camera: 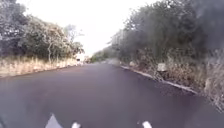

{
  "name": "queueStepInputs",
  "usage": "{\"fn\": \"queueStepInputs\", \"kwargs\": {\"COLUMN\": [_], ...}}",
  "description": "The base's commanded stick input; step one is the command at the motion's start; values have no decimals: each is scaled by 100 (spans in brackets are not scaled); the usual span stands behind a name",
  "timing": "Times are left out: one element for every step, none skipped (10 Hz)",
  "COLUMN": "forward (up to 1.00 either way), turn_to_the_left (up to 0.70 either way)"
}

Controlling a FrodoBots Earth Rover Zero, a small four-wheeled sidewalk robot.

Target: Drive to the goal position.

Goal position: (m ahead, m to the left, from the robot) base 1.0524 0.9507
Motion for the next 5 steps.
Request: {"fn": "queueStepInputs", "kwargs": {"forward": [85, 85, 85, 85, 85], "turn_to_the_left": [0, 0, 0, 0, 0]}}
